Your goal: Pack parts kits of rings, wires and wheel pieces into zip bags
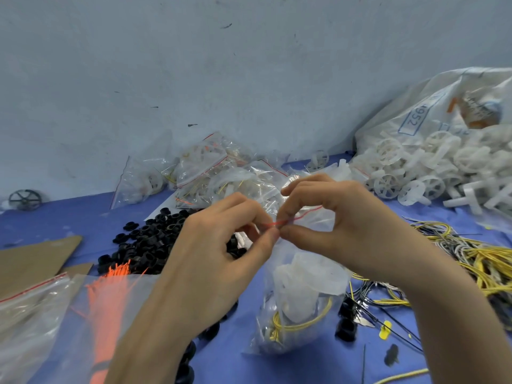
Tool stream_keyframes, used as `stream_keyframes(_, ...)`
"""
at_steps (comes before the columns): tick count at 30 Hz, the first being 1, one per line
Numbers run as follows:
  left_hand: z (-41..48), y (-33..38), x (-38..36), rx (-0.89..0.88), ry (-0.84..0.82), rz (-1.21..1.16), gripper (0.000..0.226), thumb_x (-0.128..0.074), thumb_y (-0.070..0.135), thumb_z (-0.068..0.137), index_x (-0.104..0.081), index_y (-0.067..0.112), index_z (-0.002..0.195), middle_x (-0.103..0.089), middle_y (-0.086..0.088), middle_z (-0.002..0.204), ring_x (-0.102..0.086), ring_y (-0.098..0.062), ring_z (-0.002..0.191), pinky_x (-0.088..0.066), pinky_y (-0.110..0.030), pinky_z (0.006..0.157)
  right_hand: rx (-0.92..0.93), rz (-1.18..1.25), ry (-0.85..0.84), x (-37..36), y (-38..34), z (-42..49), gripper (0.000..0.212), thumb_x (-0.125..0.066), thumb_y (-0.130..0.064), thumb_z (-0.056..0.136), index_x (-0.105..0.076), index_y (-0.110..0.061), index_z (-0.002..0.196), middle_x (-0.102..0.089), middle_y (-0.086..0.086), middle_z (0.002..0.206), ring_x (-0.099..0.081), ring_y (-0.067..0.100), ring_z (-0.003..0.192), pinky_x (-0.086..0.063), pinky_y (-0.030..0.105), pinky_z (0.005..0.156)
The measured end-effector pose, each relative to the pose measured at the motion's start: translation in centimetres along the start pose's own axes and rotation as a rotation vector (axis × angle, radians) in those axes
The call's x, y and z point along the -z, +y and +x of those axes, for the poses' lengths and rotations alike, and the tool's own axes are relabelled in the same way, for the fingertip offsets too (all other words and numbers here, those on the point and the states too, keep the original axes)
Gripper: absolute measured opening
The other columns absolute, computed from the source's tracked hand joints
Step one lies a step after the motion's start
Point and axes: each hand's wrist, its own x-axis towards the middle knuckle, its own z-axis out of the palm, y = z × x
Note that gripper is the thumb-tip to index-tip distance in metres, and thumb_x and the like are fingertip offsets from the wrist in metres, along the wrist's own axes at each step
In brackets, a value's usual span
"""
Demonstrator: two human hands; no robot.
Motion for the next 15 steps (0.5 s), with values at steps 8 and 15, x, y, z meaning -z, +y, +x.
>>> stream_keyframes(8, 0.13, 0.26, 0.00, -0.048, -0.017, 0.044, 0.010, -0.064, 0.014, 0.081, -0.064, 0.014, 0.072, -0.059, 0.008, 0.076, -0.059, -0.010, 0.074, -0.044, -0.020, 0.067, 0.016, -0.023, -0.026, 0.18, -0.09, -0.35, 0.016, -0.073, -0.013, 0.075, -0.069, -0.028, 0.077, -0.065, -0.013, 0.090, -0.054, 0.003, 0.103, -0.039, 0.014, 0.085)
stream_keyframes(15, 0.02, 0.37, 0.27, -0.050, -0.020, 0.047, 0.011, -0.063, 0.014, 0.081, -0.064, 0.012, 0.070, -0.059, 0.005, 0.075, -0.059, -0.014, 0.074, -0.044, -0.023, 0.068, 0.011, -0.024, -0.042, 0.60, -0.03, -0.46, 0.010, -0.073, -0.017, 0.075, -0.069, -0.026, 0.076, -0.065, -0.012, 0.088, -0.053, 0.002, 0.103, -0.037, 0.009, 0.083)
